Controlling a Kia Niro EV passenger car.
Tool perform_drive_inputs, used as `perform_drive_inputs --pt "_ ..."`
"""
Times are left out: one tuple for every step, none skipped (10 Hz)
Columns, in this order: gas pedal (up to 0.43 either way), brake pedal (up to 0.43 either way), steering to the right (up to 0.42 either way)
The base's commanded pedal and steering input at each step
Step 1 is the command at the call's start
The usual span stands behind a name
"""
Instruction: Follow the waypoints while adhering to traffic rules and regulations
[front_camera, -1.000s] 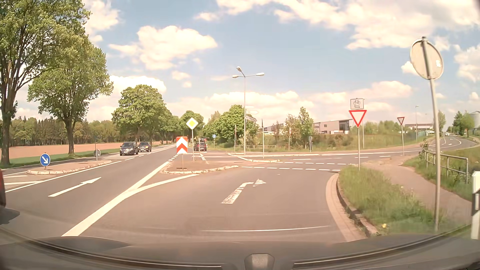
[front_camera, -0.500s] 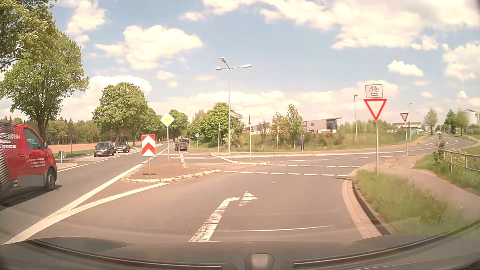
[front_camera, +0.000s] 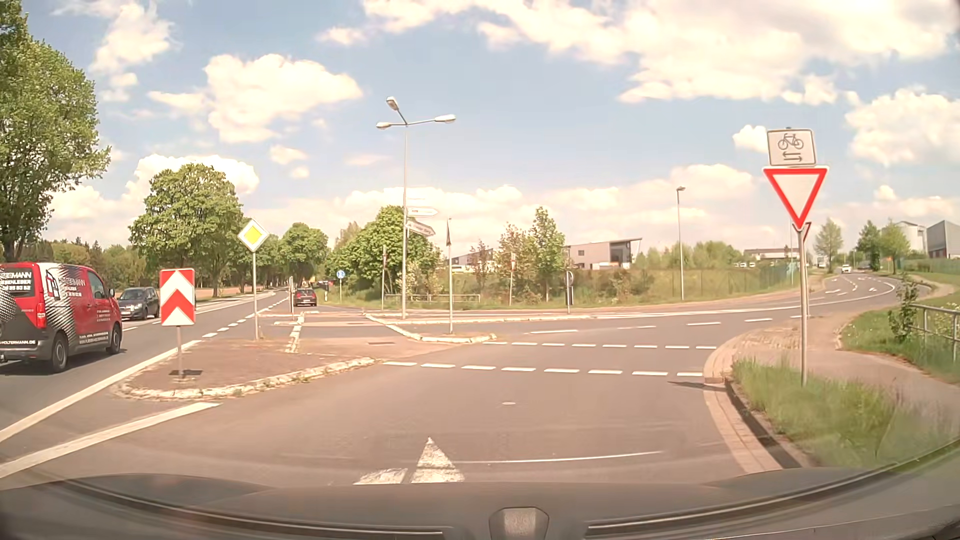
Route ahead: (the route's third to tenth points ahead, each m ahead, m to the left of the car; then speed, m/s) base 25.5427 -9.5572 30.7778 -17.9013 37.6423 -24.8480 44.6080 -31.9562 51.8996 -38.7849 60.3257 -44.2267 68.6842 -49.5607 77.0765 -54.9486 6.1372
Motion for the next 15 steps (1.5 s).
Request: perform_drive_inputs --pt "0.039 0.000 0.112" --pt "0.039 0.000 0.104" --pt "0.039 0.000 0.104" --pt "0.039 0.000 0.104" --pt "0.039 0.000 0.108" --pt "0.059 0.000 0.119" --pt "0.059 0.000 0.127" --pt "0.059 0.000 0.132" --pt "0.059 0.000 0.138" --pt "0.059 0.000 0.144" --pt "0.020 0.000 0.149" --pt "0.000 0.000 0.153" --pt "0.000 0.000 0.159" --pt "0.000 0.000 0.164" --pt "0.000 0.000 0.165"
